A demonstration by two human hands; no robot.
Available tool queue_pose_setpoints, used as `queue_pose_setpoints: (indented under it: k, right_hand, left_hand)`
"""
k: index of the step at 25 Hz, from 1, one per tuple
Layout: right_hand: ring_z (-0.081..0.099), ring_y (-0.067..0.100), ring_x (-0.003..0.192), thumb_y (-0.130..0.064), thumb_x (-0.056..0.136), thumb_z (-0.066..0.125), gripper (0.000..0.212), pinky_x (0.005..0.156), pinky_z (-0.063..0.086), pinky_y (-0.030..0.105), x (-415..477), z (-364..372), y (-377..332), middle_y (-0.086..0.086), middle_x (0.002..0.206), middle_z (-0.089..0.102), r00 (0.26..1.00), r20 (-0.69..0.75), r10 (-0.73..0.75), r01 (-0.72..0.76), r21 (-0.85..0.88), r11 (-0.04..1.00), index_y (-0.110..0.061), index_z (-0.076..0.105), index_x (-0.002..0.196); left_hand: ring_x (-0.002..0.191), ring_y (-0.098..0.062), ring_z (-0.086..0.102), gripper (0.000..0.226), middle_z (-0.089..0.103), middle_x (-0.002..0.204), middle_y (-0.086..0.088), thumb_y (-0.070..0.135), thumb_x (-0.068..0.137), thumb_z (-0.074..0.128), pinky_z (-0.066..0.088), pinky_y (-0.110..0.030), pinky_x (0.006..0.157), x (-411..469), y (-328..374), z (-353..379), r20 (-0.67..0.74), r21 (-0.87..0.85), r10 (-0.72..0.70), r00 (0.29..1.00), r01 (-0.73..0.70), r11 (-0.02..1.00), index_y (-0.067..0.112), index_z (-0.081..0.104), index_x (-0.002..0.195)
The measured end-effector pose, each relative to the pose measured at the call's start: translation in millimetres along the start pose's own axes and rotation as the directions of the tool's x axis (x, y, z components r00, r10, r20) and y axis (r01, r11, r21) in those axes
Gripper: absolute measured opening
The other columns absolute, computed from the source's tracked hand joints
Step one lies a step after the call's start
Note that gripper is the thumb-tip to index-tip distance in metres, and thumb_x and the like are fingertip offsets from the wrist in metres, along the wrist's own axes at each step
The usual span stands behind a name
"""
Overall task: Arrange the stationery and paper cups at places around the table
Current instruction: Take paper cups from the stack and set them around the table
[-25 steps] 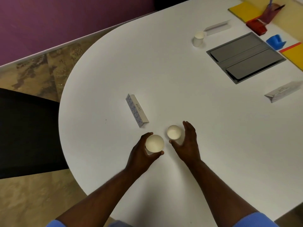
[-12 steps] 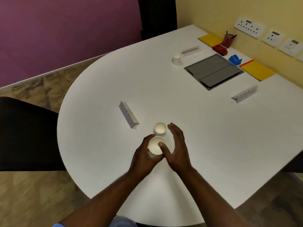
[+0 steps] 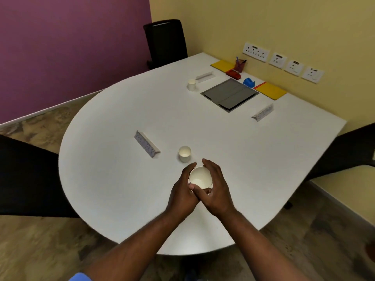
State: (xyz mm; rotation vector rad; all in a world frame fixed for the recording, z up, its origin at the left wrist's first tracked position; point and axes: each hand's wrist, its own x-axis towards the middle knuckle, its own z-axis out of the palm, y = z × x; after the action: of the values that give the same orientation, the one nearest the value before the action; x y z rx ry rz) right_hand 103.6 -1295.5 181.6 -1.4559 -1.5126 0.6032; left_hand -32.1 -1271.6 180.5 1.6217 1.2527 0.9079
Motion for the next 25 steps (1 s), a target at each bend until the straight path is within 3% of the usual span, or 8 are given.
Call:
queue_pose_setpoints:
  k: [6, 9, 11, 15, 21, 25]
  right_hand:
    - [0.049, -0.007, 0.125, -0.071, 0.076, 0.072, 0.084, 0.094, 0.04, 0.005, -50, -30, -26, -0.024, 0.132, 0.051, 0.996, -0.053, 0.066, -0.069, -0.058, 0.996, -0.039, 0.041, 0.147]
    - [0.051, -0.007, 0.121, -0.069, 0.073, 0.076, 0.085, 0.092, 0.038, 0.002, -62, -49, -28, -0.023, 0.131, 0.053, 0.992, -0.1, 0.082, -0.088, -0.057, 0.994, -0.04, 0.041, 0.146]
    - [0.053, -0.005, 0.119, -0.067, 0.071, 0.078, 0.087, 0.09, 0.039, 0.003, -69, -64, -25, -0.022, 0.129, 0.054, 0.985, -0.136, 0.107, -0.113, -0.04, 0.993, -0.041, 0.04, 0.146]
    - [0.055, -0.001, 0.118, -0.071, 0.069, 0.078, 0.09, 0.092, 0.045, 0.01, -71, -107, -9, -0.022, 0.127, 0.055, 0.971, -0.193, 0.138, -0.142, -0.005, 0.99, -0.044, 0.039, 0.146]
    - [0.057, 0.003, 0.119, -0.077, 0.066, 0.076, 0.093, 0.094, 0.052, 0.024, -73, -214, 51, -0.024, 0.125, 0.055, 0.959, -0.231, 0.162, -0.166, 0.001, 0.986, -0.046, 0.039, 0.145]
    - [0.051, -0.004, 0.123, -0.076, 0.067, 0.075, 0.093, 0.091, 0.045, 0.01, -76, -294, 95, -0.033, 0.129, 0.049, 0.97, -0.199, 0.141, -0.15, -0.033, 0.988, -0.046, 0.037, 0.147]
  left_hand:
    - [0.103, 0.016, 0.061, 0.085, 0.057, 0.115, 0.048, 0.062, 0.061, 0.076, 0.051, -0.007, 0.077, -47, 18, 11, 0.044, -0.028, 0.051, 0.998, -0.05, 0.998, 0.068, 0.033, 0.134]
    - [0.109, 0.008, 0.062, 0.087, 0.062, 0.124, 0.033, 0.059, 0.064, 0.077, 0.057, -0.018, 0.084, -58, 24, 27, 0.074, -0.031, 0.047, 0.996, -0.044, 0.999, 0.059, 0.036, 0.14]
    - [0.117, 0.006, 0.06, 0.088, 0.06, 0.132, 0.028, 0.057, 0.065, 0.078, 0.057, -0.024, 0.091, -63, 28, 43, 0.088, -0.014, 0.061, 0.994, -0.061, 0.998, 0.056, 0.035, 0.142]
    - [0.12, 0.006, 0.058, 0.082, 0.057, 0.134, 0.032, 0.055, 0.068, 0.081, 0.053, -0.022, 0.09, -59, 44, 84, 0.107, -0.007, 0.11, 0.988, -0.11, 0.994, 0.058, 0.038, 0.138]
    - [0.109, 0.006, 0.063, 0.07, 0.06, 0.125, 0.034, 0.054, 0.068, 0.075, 0.058, -0.024, 0.085, -45, 84, 209, 0.125, -0.023, 0.102, 0.987, -0.1, 0.995, 0.067, 0.037, 0.125]
    - [0.106, 0.008, 0.063, 0.064, 0.061, 0.12, 0.035, 0.06, 0.069, 0.076, 0.057, -0.022, 0.081, -38, 115, 295, 0.096, -0.04, 0.089, 0.991, -0.085, 0.996, 0.065, 0.04, 0.122]
